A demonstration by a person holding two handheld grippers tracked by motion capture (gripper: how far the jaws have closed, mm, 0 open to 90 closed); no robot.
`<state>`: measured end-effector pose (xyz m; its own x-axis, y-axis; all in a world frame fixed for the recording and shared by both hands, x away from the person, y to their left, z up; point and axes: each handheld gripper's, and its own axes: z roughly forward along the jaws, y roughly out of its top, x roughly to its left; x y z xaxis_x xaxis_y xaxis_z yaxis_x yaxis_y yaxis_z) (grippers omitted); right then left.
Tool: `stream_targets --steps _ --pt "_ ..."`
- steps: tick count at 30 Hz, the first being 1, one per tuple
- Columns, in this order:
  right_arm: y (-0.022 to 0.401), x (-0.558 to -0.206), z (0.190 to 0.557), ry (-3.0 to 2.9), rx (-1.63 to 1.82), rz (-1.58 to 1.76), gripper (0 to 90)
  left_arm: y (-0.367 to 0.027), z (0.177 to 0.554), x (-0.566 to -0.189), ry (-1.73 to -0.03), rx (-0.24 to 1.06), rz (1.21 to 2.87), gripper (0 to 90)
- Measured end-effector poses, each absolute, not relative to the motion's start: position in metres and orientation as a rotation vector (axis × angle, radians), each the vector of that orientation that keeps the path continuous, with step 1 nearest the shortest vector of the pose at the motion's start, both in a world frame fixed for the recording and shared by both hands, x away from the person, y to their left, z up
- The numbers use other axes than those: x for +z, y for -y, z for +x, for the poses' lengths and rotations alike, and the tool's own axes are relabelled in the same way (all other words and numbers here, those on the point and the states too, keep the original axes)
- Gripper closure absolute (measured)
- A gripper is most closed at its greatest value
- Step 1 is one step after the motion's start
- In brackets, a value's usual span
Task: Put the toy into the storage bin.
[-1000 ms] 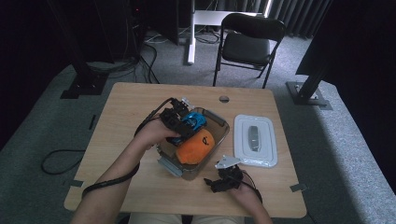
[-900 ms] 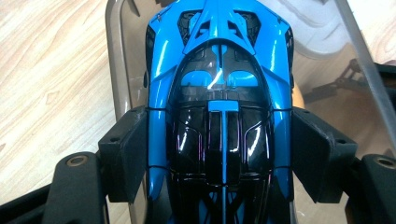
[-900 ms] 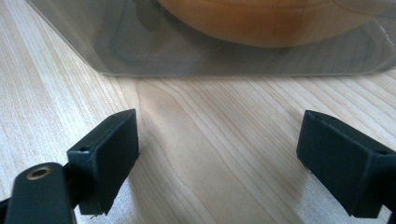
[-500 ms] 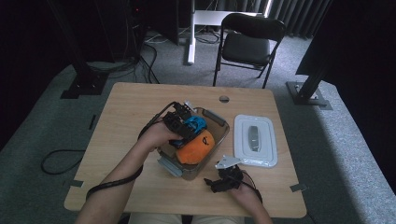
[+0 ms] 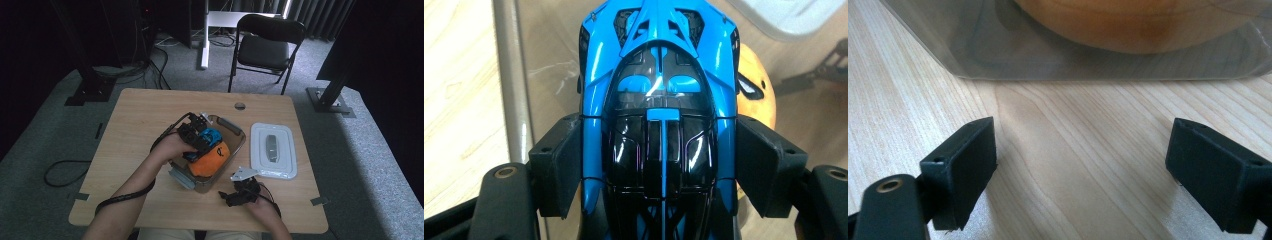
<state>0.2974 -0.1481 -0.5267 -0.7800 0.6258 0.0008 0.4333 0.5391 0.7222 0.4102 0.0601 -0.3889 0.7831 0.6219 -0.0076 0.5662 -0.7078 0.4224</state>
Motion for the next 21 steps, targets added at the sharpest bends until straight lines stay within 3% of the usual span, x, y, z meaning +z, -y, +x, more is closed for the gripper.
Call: stream_targets --steps 9,16,21 --pt "0.148 -0.527 0.297 -2.522 1.077 0.888 12.5 -0.062 0.406 -0.378 -0.85 0.187 2.554 20.1" --pt "0.148 -0.527 0.297 -2.521 1.076 0.888 12.5 -0.067 0.402 -0.375 -0.821 0.165 2.546 1.6" --pt "0.148 -0.527 0.298 -2.52 1.076 0.889 12.5 -0.071 0.395 -0.371 -0.789 0.184 2.531 1.5"
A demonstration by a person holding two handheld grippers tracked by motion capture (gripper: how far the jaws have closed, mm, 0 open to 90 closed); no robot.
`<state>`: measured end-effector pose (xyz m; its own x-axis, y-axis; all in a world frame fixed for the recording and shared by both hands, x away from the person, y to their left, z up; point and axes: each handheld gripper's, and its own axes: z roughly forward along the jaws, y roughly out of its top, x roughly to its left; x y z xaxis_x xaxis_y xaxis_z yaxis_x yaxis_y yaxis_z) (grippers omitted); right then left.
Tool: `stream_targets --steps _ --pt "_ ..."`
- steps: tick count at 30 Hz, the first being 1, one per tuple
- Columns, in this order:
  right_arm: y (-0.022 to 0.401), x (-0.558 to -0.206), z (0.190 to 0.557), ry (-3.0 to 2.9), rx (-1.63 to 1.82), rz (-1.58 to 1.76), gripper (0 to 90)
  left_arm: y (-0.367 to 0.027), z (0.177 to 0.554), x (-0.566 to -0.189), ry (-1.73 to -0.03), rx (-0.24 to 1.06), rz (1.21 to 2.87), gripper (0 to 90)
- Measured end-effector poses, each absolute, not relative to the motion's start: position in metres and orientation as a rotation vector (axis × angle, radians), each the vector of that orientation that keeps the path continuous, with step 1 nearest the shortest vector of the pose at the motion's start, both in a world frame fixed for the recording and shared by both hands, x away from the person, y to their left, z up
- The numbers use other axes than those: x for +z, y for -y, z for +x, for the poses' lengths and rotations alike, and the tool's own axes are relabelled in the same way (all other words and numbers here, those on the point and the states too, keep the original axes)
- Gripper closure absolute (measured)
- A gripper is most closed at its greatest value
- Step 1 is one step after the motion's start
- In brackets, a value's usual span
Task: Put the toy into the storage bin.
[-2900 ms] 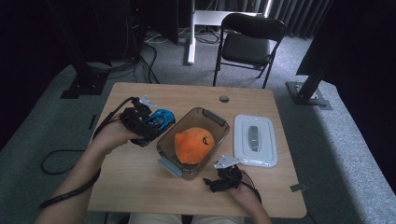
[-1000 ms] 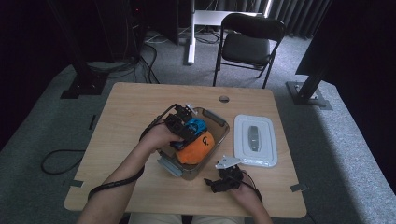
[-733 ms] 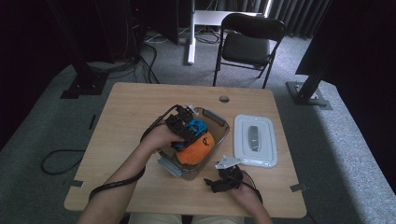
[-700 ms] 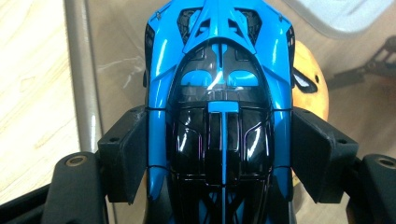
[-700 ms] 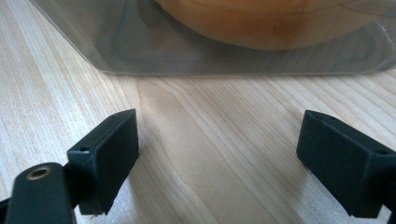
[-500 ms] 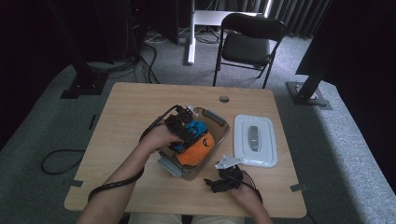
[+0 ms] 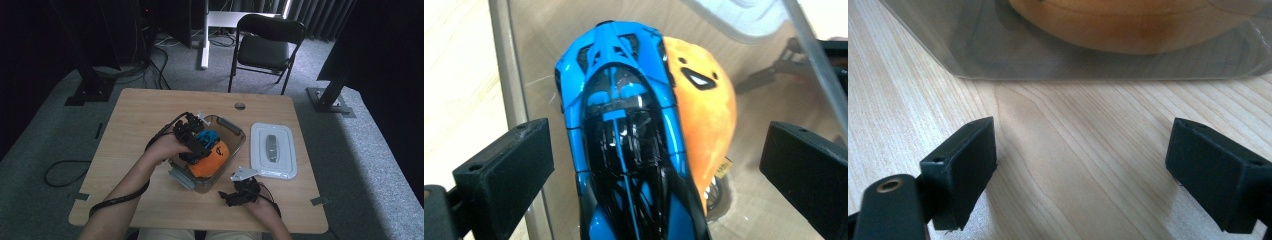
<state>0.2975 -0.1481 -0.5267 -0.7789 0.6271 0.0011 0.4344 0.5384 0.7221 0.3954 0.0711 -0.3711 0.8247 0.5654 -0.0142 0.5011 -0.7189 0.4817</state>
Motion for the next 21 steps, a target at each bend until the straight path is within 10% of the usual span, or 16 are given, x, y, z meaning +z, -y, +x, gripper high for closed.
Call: stream_targets --steps 21 --pt "0.148 -0.527 0.298 -2.517 1.075 0.892 12.5 -0.121 0.387 -0.376 -0.75 0.32 2.423 1.7"
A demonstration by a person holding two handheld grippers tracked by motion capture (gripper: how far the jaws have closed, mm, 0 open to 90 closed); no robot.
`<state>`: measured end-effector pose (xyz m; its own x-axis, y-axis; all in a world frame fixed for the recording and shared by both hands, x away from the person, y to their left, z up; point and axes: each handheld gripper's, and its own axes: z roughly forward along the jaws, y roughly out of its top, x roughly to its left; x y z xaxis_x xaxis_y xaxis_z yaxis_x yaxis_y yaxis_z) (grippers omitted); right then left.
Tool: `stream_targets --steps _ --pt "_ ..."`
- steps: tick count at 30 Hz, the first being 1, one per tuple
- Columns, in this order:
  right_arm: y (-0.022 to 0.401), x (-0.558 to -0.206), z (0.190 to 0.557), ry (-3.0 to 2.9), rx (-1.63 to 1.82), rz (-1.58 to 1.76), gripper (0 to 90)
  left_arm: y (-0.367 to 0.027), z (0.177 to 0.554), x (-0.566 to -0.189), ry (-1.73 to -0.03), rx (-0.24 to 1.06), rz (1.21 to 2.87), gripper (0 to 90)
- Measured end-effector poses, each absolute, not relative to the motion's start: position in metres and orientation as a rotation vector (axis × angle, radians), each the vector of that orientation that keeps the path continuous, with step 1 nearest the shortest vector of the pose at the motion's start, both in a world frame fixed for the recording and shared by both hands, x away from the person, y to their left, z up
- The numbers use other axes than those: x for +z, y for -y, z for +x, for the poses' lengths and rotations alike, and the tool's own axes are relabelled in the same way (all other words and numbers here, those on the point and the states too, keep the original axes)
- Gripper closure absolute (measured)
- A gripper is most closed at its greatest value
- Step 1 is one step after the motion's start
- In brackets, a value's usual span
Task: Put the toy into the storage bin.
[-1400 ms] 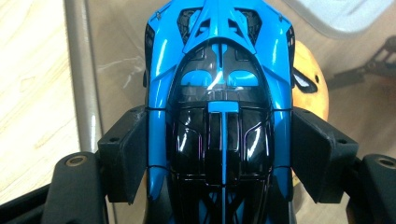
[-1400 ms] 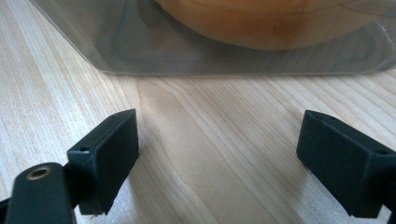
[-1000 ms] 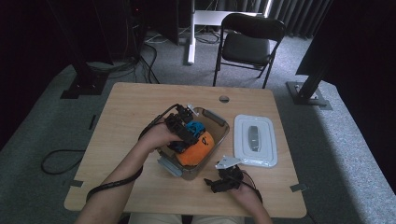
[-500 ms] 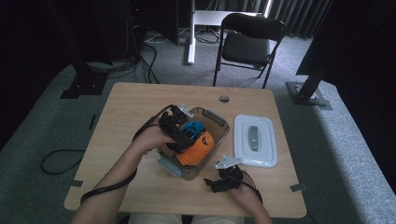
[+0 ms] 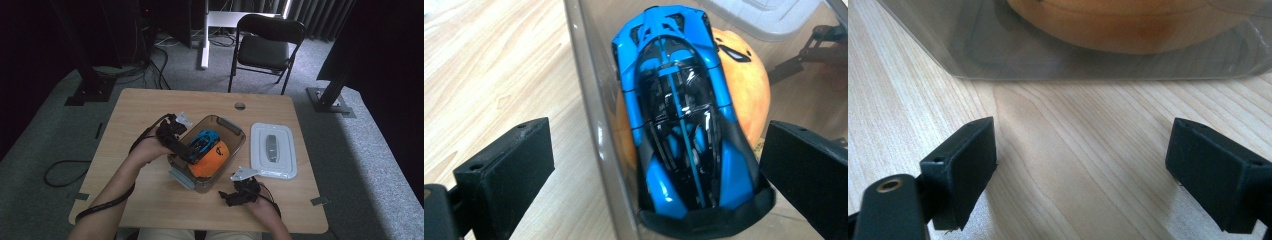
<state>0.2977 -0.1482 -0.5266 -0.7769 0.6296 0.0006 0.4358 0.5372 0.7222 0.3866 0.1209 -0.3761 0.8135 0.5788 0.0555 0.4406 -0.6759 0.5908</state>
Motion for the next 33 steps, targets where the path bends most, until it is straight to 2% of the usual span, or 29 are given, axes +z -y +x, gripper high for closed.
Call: stream_targets --steps 20,21,26,33 --pt "0.148 -0.526 0.297 -2.509 1.068 0.885 12.5 -0.182 0.391 -0.393 -0.875 0.352 2.318 2.1" --pt "0.148 -0.526 0.297 -2.509 1.071 0.889 12.5 -0.19 0.392 -0.395 -0.894 0.318 2.293 2.1" --pt "0.149 -0.525 0.298 -2.508 1.073 0.893 12.5 -0.196 0.391 -0.396 -0.897 0.291 2.247 2.1" --pt "0.148 -0.525 0.298 -2.513 1.07 0.894 12.5 -0.207 0.391 -0.397 -0.918 0.335 2.251 2.1"
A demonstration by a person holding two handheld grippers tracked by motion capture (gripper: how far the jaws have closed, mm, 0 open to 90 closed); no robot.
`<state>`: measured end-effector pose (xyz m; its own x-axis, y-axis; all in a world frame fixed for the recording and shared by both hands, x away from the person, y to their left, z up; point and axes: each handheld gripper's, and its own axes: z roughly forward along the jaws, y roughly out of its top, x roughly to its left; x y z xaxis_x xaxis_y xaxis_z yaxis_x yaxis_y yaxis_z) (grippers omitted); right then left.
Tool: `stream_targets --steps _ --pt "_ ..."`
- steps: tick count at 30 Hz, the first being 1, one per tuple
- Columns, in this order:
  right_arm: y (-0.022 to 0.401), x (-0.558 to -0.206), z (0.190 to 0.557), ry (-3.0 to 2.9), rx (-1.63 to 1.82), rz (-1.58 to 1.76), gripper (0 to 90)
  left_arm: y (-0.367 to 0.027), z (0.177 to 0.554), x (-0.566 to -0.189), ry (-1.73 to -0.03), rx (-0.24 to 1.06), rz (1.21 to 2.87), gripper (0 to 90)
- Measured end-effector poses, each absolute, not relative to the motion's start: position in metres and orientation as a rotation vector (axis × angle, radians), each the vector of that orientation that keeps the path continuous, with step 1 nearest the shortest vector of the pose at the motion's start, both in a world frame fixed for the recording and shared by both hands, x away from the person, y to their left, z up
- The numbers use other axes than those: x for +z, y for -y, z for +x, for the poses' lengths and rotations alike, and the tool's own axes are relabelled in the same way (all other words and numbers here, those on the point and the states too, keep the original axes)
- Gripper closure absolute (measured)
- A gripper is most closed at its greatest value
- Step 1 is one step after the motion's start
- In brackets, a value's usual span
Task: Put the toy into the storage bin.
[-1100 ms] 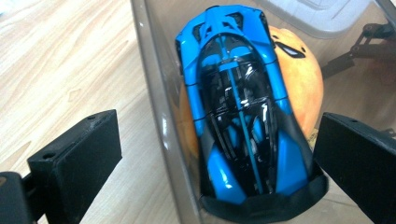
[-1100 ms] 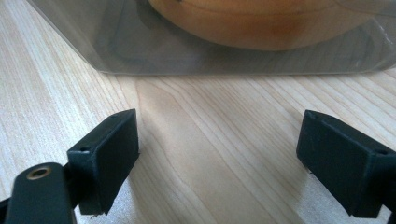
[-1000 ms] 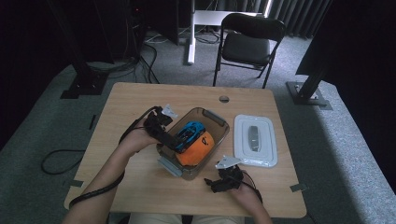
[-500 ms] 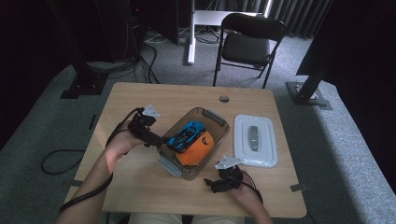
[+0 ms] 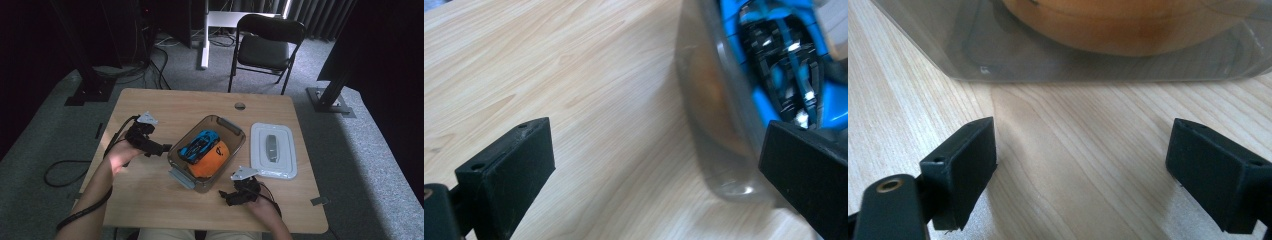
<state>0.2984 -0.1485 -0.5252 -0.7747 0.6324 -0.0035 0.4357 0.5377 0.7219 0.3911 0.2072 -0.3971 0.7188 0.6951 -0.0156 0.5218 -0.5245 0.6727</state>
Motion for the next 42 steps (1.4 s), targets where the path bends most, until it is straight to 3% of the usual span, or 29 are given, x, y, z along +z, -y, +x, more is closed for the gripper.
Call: stream_targets --steps 17,28,42 --pt "0.159 -0.513 0.303 -2.437 1.101 0.936 12.5 -0.218 0.405 -0.452 -0.972 0.252 2.228 2.1" --pt "0.166 -0.507 0.311 -2.317 1.083 1.063 12.5 -0.21 0.413 -0.482 -0.995 0.262 2.237 2.1" --pt "0.173 -0.503 0.321 -2.222 1.057 1.179 12.6 -0.195 0.415 -0.493 -0.957 0.242 2.24 2.1"
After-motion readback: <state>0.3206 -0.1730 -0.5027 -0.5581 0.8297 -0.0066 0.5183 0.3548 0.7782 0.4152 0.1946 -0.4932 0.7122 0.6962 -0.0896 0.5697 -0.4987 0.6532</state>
